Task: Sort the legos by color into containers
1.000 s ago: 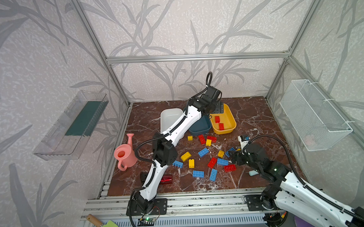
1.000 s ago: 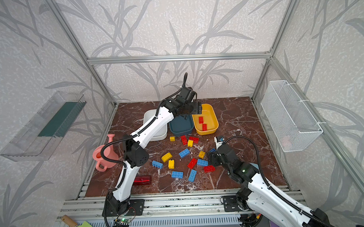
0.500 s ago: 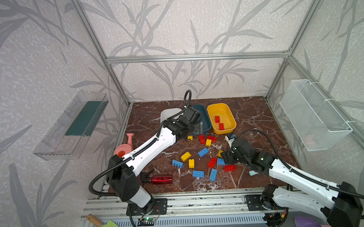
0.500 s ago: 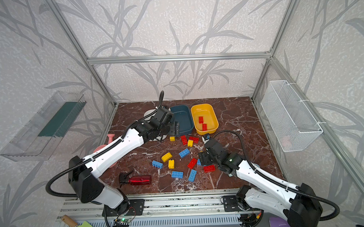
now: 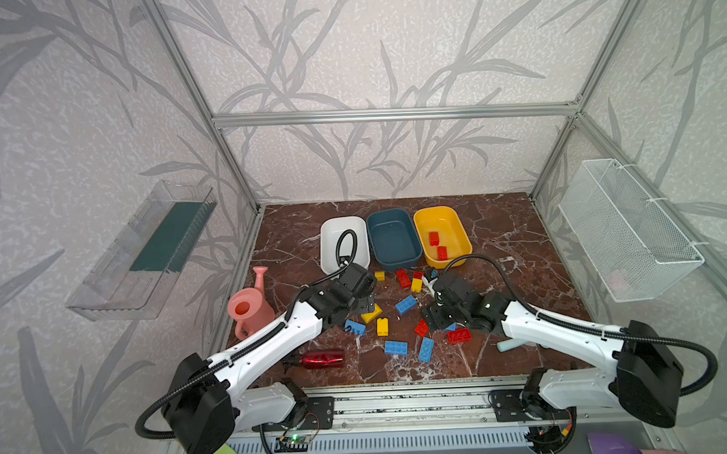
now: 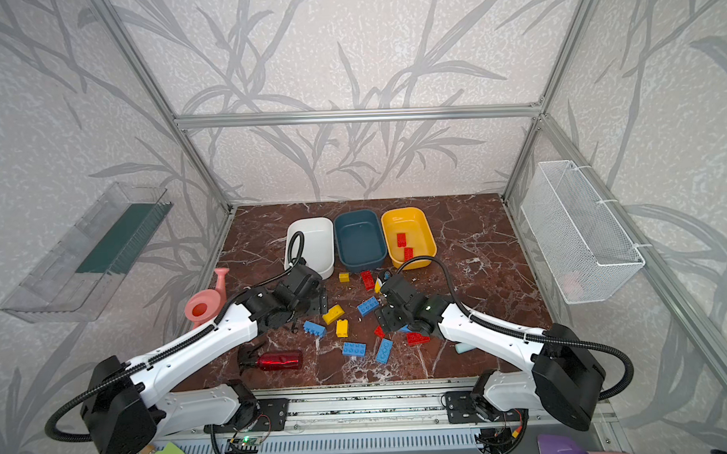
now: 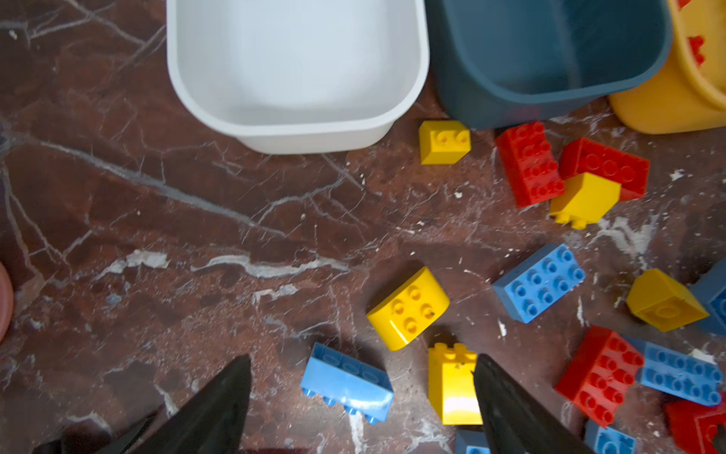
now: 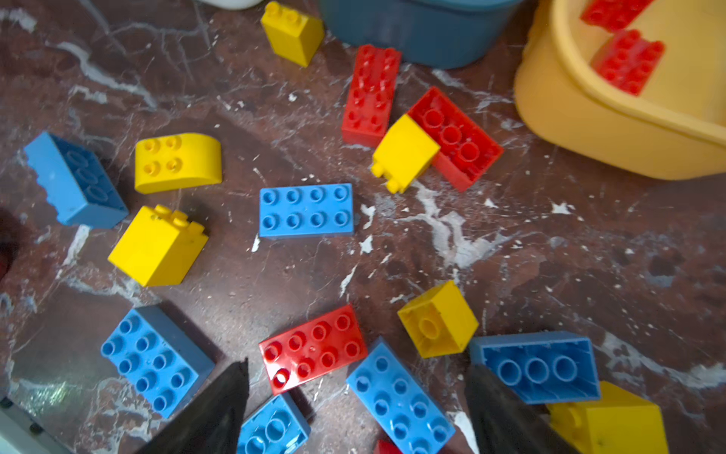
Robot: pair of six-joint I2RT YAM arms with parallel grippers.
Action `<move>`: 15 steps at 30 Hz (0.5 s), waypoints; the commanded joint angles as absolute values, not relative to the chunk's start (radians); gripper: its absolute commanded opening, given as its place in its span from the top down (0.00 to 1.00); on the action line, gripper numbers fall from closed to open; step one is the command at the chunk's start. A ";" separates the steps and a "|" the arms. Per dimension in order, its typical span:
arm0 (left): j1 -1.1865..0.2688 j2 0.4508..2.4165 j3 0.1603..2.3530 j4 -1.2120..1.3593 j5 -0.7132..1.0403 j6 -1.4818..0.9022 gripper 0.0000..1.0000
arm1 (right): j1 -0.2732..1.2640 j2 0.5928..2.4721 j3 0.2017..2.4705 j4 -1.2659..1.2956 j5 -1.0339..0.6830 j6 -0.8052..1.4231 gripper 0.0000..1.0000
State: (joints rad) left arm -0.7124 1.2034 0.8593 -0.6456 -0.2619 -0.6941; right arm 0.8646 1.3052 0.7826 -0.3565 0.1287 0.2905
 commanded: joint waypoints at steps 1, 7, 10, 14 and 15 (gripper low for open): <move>-0.713 1.161 0.816 -0.630 -0.294 -0.738 0.12 | 0.884 1.335 0.770 -0.326 0.048 0.224 0.08; -0.713 1.110 0.764 -0.635 -0.296 -0.743 0.12 | 0.884 1.366 0.765 -0.294 0.008 0.133 0.03; -0.713 1.078 0.745 -0.634 -0.294 -0.748 0.12 | 0.884 1.415 0.785 -0.304 -0.008 0.100 0.03; -0.713 1.034 0.726 -0.648 -0.300 -0.753 0.12 | 0.884 1.519 0.853 -0.382 -0.014 0.082 0.05; -0.713 1.024 0.722 -0.652 -0.302 -0.755 0.12 | 0.884 1.549 0.879 -0.415 0.005 0.104 0.05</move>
State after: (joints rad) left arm -0.7124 1.0565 0.7334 -0.6369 -0.2676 -0.7303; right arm 0.8806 1.4956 0.8196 -0.3416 0.0036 0.1181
